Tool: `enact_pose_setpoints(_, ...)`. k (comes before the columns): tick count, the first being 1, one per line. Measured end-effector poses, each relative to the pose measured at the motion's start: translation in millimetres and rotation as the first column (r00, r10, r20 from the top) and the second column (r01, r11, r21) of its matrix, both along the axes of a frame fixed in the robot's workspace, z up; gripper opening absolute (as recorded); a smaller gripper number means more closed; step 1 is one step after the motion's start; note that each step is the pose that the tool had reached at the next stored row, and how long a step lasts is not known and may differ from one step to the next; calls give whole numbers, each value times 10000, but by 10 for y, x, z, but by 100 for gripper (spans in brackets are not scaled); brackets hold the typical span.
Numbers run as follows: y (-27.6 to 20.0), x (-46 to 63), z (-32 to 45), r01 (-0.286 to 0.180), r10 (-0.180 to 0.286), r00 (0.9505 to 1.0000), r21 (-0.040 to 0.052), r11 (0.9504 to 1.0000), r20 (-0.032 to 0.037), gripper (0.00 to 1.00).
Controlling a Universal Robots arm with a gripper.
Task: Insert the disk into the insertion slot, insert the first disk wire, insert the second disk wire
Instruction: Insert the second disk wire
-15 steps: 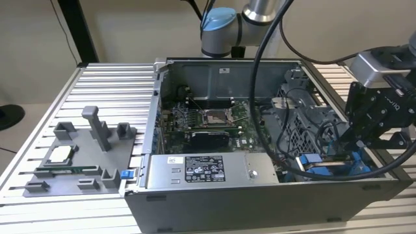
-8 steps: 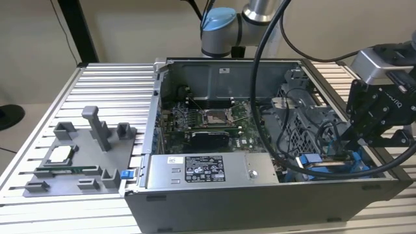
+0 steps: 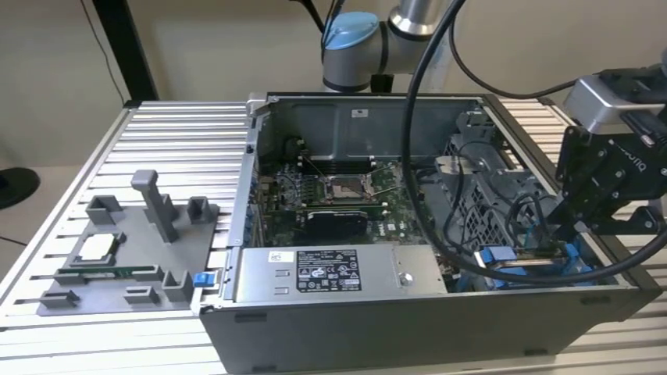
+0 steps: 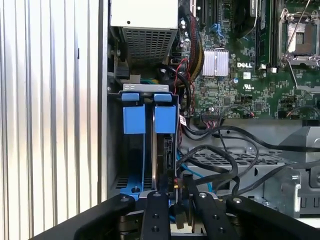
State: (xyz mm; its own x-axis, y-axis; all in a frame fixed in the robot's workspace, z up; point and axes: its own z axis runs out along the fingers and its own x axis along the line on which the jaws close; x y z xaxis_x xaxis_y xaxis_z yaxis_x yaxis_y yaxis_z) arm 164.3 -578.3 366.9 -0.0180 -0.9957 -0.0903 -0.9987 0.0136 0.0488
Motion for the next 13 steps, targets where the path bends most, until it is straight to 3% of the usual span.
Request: enact_pose_setpoints(13, 0, 0, 101, 0, 0, 10000, 3, 10000, 0, 100)
